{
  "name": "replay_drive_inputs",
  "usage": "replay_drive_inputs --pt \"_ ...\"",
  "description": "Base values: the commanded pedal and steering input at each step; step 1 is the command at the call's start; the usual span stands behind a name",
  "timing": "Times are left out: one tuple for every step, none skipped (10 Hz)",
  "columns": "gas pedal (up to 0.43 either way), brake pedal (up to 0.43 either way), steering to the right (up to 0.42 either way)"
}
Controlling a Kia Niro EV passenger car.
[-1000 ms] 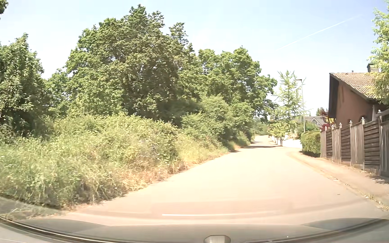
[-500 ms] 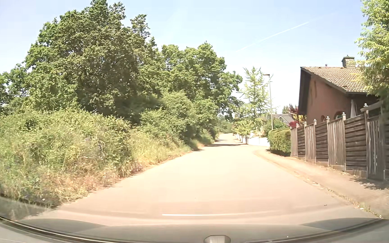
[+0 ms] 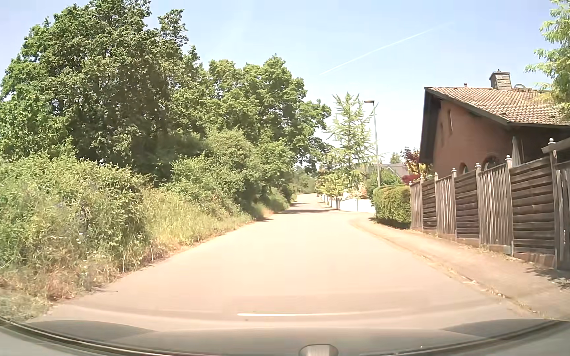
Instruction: Follow the waypoints while adhering to traffic rules and regulations
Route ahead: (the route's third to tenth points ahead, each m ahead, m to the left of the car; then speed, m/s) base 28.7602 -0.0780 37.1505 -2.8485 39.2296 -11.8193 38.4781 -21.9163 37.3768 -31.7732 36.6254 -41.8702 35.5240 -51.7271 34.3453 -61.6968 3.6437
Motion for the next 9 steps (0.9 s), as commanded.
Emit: replay_drive_inputs --pt "0.26 0.0 0.04" --pt "0.26 0.0 0.039" --pt "0.26 0.0 0.034" --pt "0.26 0.0 0.03" --pt "0.26 0.0 0.029" --pt "0.26 0.0 0.025" --pt "0.248 0.0 0.024" --pt "0.24 0.0 0.024" --pt "0.138 0.0 0.023"
